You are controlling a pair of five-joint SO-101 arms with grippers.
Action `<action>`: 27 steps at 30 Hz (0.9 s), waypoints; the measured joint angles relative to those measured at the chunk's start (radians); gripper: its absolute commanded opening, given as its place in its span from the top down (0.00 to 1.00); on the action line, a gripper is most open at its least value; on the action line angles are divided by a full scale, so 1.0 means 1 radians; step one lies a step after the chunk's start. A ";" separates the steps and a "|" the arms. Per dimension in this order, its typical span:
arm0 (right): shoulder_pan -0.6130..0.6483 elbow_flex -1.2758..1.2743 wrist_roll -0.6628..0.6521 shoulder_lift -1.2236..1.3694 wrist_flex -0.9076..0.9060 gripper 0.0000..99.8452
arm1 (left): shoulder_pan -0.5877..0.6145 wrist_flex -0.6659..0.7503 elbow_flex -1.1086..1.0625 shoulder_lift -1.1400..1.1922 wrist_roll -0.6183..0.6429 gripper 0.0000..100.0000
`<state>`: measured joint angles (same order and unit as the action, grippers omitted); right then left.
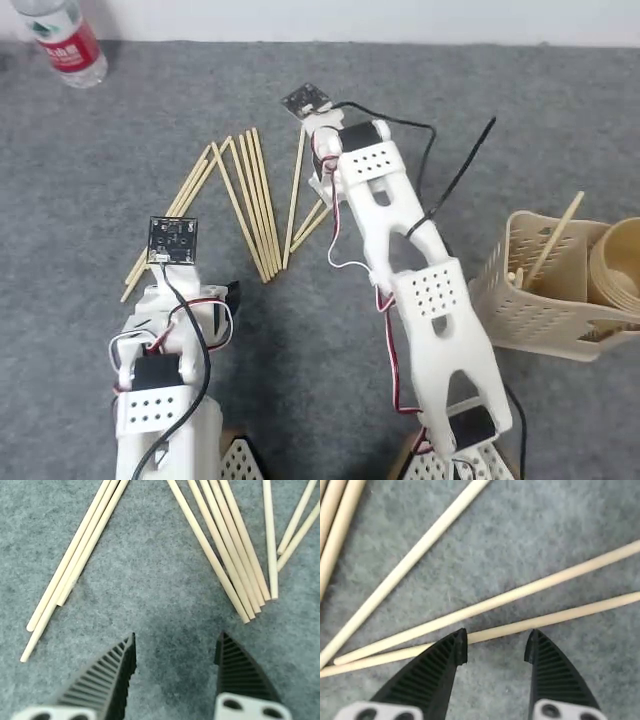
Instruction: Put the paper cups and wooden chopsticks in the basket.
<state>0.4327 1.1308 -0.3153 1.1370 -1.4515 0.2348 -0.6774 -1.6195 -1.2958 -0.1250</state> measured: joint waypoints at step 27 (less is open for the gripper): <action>-0.029 0.489 0.084 0.184 -0.167 0.79 | 0.000 0.000 0.000 0.000 0.000 0.76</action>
<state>0.4035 1.6203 -0.2309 1.3211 -1.6187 0.2348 -0.6774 -1.6195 -1.2958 -0.1250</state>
